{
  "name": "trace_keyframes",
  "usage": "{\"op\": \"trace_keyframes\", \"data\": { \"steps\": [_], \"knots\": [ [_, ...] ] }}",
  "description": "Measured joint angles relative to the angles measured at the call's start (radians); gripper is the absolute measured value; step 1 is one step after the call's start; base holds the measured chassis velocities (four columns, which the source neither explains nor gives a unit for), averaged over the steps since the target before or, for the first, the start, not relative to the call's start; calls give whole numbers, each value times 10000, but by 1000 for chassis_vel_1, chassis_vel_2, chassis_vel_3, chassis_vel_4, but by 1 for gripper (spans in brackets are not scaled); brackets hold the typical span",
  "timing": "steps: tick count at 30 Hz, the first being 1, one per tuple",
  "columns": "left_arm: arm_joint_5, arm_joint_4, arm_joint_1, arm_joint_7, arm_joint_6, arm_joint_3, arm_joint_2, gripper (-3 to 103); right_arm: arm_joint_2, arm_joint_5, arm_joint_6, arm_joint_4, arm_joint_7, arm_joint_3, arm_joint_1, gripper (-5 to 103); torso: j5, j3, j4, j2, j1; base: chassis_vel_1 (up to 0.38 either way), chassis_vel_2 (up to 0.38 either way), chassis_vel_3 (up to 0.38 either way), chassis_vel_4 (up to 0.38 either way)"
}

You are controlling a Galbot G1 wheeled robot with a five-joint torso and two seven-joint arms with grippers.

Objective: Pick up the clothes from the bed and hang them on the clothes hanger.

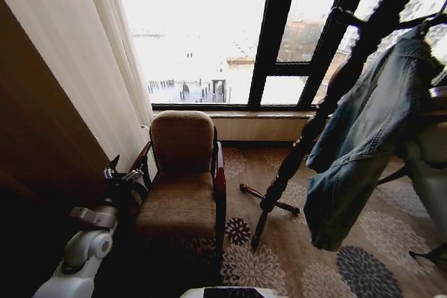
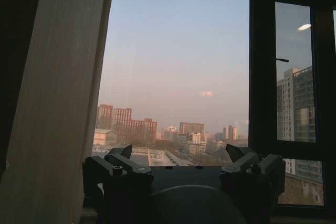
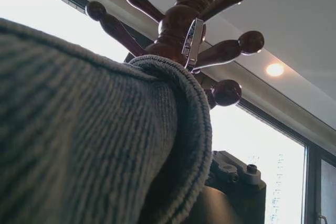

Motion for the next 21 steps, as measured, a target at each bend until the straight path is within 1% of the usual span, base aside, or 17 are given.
{"op": "trace_keyframes", "data": {
  "steps": [7,10,12,17,19,21],
  "knots": [
    [0,0,0,0,-1,0,-1,100,241,-17,-105,-14,249,705,-453,19,-1,0,0,0,0,0,0,0,0],
    [0,0,0,0,0,0,0,100,413,-88,-105,13,277,1206,-897,19,0,0,1,0,0,0,0,0,0],
    [0,0,0,0,0,0,0,100,648,-143,-87,47,288,1691,-1368,19,0,-1,-3,0,0,0,0,0,0],
    [0,0,0,0,-1,0,0,100,680,-144,29,-143,106,1934,-1588,19,5,-1,-4,0,0,0,0,0,0],
    [0,0,1,0,0,0,0,100,576,-148,55,-183,65,1892,-1515,19,4,-1,-4,0,1,0,0,0,0],
    [0,0,0,0,-1,0,0,100,420,-186,78,-205,56,1625,-1237,19,-1,-1,-3,0,0,0,0,0,0]
  ]
}}
